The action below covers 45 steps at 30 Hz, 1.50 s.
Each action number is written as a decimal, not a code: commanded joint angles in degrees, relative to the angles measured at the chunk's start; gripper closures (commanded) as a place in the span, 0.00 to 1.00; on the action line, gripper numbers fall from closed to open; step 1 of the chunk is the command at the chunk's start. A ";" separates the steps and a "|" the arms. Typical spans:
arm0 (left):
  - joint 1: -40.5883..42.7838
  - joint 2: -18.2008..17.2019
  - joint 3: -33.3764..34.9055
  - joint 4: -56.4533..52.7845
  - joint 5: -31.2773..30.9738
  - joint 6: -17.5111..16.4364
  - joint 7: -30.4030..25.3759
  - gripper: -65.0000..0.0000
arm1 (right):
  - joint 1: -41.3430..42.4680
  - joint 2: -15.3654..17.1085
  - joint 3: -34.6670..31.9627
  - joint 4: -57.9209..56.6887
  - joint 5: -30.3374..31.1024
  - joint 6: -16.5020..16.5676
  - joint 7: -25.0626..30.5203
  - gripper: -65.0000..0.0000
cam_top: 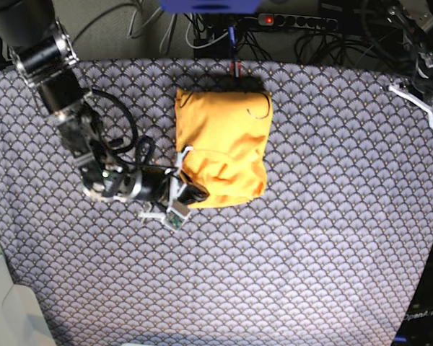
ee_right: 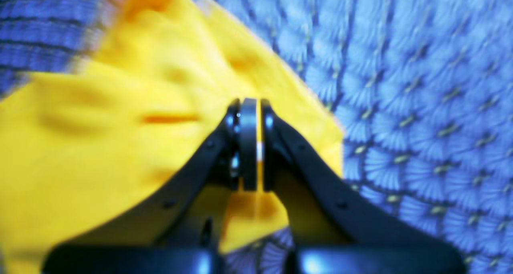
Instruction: Fold the T-shirt properly
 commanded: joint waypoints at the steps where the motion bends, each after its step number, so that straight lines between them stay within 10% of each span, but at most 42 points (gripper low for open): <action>1: -0.34 -0.71 -0.16 0.84 -0.36 0.09 -0.82 1.00 | 0.06 0.11 0.06 5.88 1.25 1.13 -0.04 1.00; 8: -0.52 -0.71 -0.16 0.93 -0.36 0.09 -0.82 1.00 | -9.26 -0.15 1.38 19.94 1.52 1.13 -7.16 1.00; 24: -0.08 -1.41 -0.25 1.02 -0.18 0.09 -0.82 1.00 | -21.31 -1.38 4.98 4.64 1.52 1.13 9.19 1.00; 36: -0.08 -2.38 -0.16 1.19 -0.36 0.09 -0.82 1.00 | -27.72 0.99 4.89 30.14 1.60 1.13 -0.66 1.00; 45: 0.10 -2.82 -0.34 1.28 0.08 0.00 -0.82 1.00 | -27.20 -1.38 4.72 21.26 1.25 1.13 4.71 1.00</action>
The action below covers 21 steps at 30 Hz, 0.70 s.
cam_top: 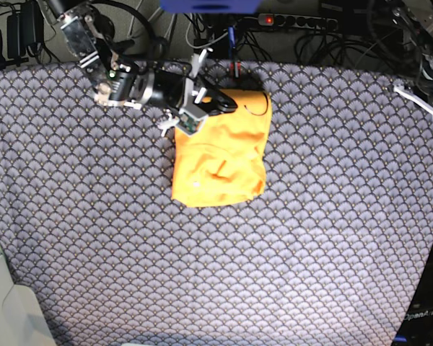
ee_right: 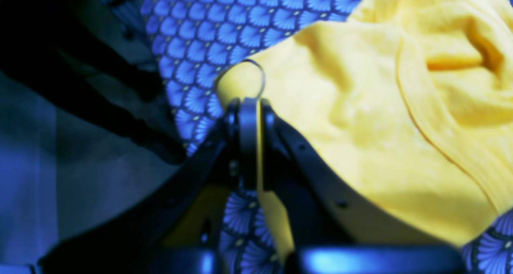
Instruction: Fold the T-shirt properly
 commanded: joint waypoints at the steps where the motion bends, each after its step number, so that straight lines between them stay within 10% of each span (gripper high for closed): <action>1: 0.45 -1.40 -0.28 1.28 -0.20 0.02 -0.93 1.00 | 1.11 0.08 0.21 -0.61 0.99 0.21 2.17 1.00; 9: 1.06 -2.10 -0.45 1.11 -0.20 0.02 -0.93 1.00 | 1.90 0.08 -1.37 -8.61 1.25 0.21 6.04 1.00; 15: 3.35 -2.81 -0.80 3.22 -0.73 -0.77 -0.93 1.00 | -5.75 5.44 -1.28 8.63 1.17 0.21 4.02 1.00; 21: 5.37 0.18 -8.19 7.35 0.77 -14.26 -0.93 1.00 | -16.03 7.29 6.02 18.47 0.99 0.21 -1.96 1.00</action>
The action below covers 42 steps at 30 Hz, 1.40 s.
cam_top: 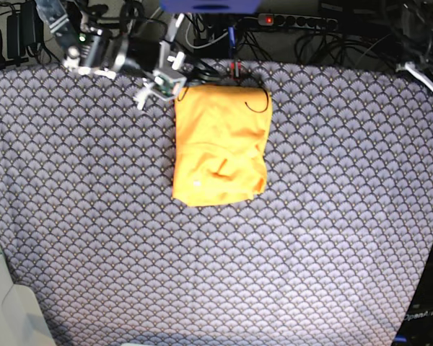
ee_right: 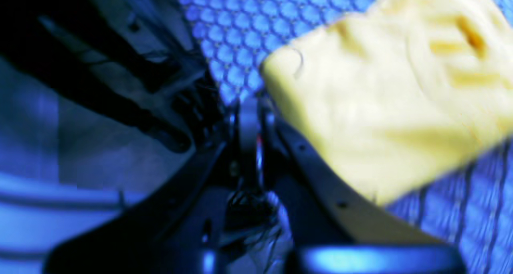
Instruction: Fold the T-shirt properly
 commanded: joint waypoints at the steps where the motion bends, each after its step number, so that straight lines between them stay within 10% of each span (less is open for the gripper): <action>1: 0.91 -0.16 -1.99 0.81 1.30 0.14 -0.27 1.00 | -2.30 0.67 1.28 0.83 0.62 0.49 1.54 1.00; 10: 1.35 9.77 -6.91 -5.43 20.81 0.14 -17.94 1.00 | -20.67 6.30 10.60 -0.66 0.44 0.49 15.17 1.00; 19: -2.34 12.84 -7.18 -34.53 33.21 0.14 -45.90 1.00 | -29.90 -0.30 19.92 -17.28 0.44 0.49 29.06 1.00; 31: -3.13 3.26 -7.26 -74.79 37.60 0.14 -74.38 1.00 | -28.84 -10.49 24.49 -57.10 0.44 0.49 55.87 1.00; 42: -6.91 -3.24 -3.66 -94.49 40.59 0.14 -79.66 1.00 | -1.77 -12.69 24.31 -112.62 0.62 0.49 72.23 1.00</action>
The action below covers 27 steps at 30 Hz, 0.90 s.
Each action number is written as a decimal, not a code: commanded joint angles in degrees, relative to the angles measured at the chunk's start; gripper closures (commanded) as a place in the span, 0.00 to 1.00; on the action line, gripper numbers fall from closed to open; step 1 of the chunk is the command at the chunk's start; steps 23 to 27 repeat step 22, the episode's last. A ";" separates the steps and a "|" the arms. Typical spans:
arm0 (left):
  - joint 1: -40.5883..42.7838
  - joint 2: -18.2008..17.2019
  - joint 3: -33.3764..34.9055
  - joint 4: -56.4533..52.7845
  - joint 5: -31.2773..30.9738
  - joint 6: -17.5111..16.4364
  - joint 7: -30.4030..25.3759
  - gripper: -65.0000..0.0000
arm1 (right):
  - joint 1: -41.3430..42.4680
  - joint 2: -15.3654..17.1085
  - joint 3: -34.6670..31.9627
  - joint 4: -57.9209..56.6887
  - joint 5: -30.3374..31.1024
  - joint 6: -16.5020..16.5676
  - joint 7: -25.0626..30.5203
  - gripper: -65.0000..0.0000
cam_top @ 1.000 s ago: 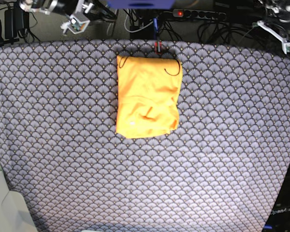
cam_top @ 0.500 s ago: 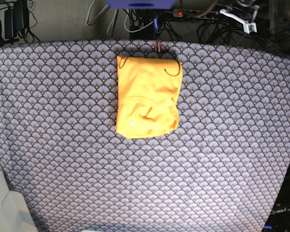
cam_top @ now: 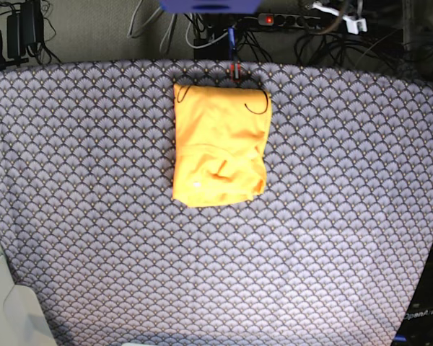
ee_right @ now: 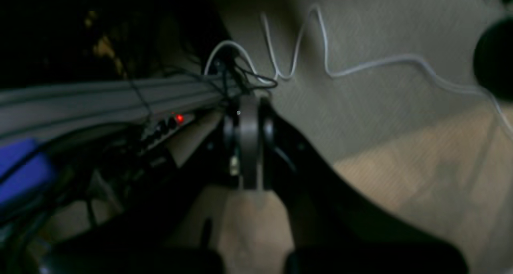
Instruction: Fold the T-shirt properly
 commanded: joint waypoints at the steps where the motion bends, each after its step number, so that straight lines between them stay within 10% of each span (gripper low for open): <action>1: 0.48 -0.31 0.65 -0.59 0.55 -0.73 -0.38 1.00 | 1.79 0.75 0.07 0.97 0.62 0.71 3.01 1.00; 4: -0.58 -0.05 2.41 -2.00 2.58 5.99 -0.38 1.00 | 8.73 0.66 0.34 0.97 0.71 0.71 6.88 1.00; 11: -5.50 0.04 6.98 -12.99 6.97 25.60 -0.38 1.00 | 11.11 -0.57 -2.65 0.97 0.36 -22.45 4.42 1.00; 20: -11.22 2.24 9.35 -17.82 6.97 39.66 0.06 1.00 | 8.56 -1.71 -17.42 0.97 0.36 -47.16 -12.99 1.00; 27: -12.53 2.33 9.44 -18.04 6.97 41.86 0.15 1.00 | 8.65 -1.80 -20.67 1.02 0.36 -51.11 -15.89 1.00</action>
